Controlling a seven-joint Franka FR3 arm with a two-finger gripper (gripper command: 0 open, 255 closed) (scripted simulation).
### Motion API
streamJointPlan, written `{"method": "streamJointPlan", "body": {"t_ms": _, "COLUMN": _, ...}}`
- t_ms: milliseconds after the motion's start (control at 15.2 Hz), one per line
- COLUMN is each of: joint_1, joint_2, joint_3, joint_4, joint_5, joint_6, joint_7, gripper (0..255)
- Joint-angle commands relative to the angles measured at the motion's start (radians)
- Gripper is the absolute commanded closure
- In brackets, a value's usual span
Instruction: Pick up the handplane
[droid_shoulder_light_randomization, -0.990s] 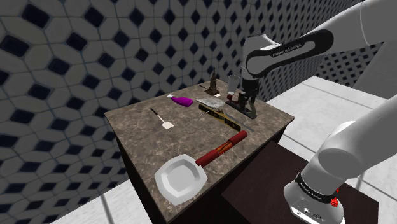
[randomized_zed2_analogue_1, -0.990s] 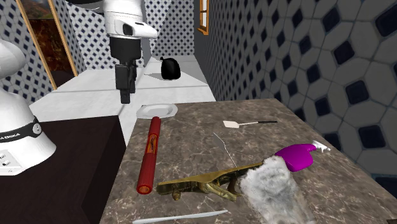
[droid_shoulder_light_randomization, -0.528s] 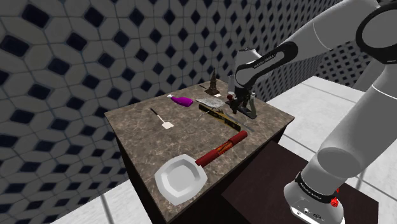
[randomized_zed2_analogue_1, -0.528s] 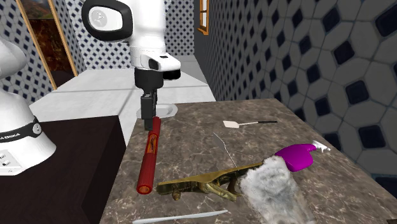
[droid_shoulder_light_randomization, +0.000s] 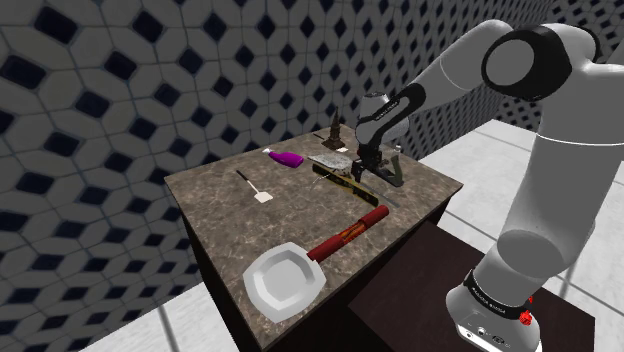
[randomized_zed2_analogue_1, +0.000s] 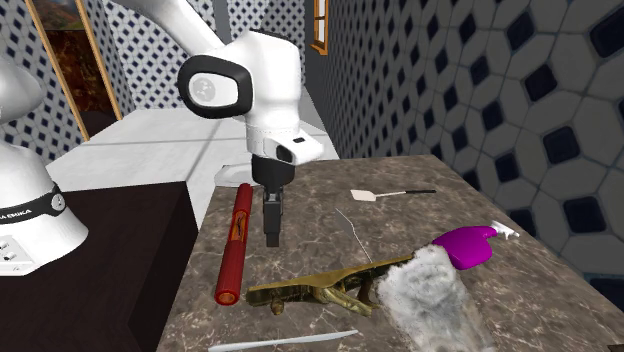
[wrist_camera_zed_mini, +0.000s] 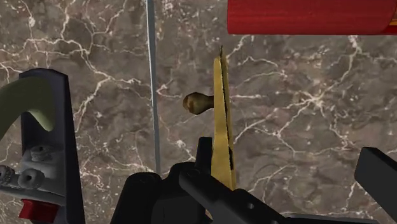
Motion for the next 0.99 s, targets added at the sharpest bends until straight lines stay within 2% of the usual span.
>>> {"method": "streamJointPlan", "body": {"t_ms": 0, "joint_1": -0.012, "joint_2": 0.083, "joint_3": 0.001, "joint_4": 0.066, "joint_5": 0.017, "joint_6": 0.026, "joint_7": -0.009, "gripper": 0}}
{"method": "streamJointPlan", "body": {"t_ms": 528, "joint_1": -0.07, "joint_2": 0.38, "joint_3": 0.015, "joint_4": 0.34, "joint_5": 0.072, "joint_6": 0.074, "joint_7": -0.037, "gripper": 0}}
{"method": "streamJointPlan", "body": {"t_ms": 924, "joint_1": -0.074, "joint_2": 0.447, "joint_3": 0.02, "joint_4": 0.359, "joint_5": 0.076, "joint_6": 0.123, "joint_7": -0.035, "gripper": 0}}
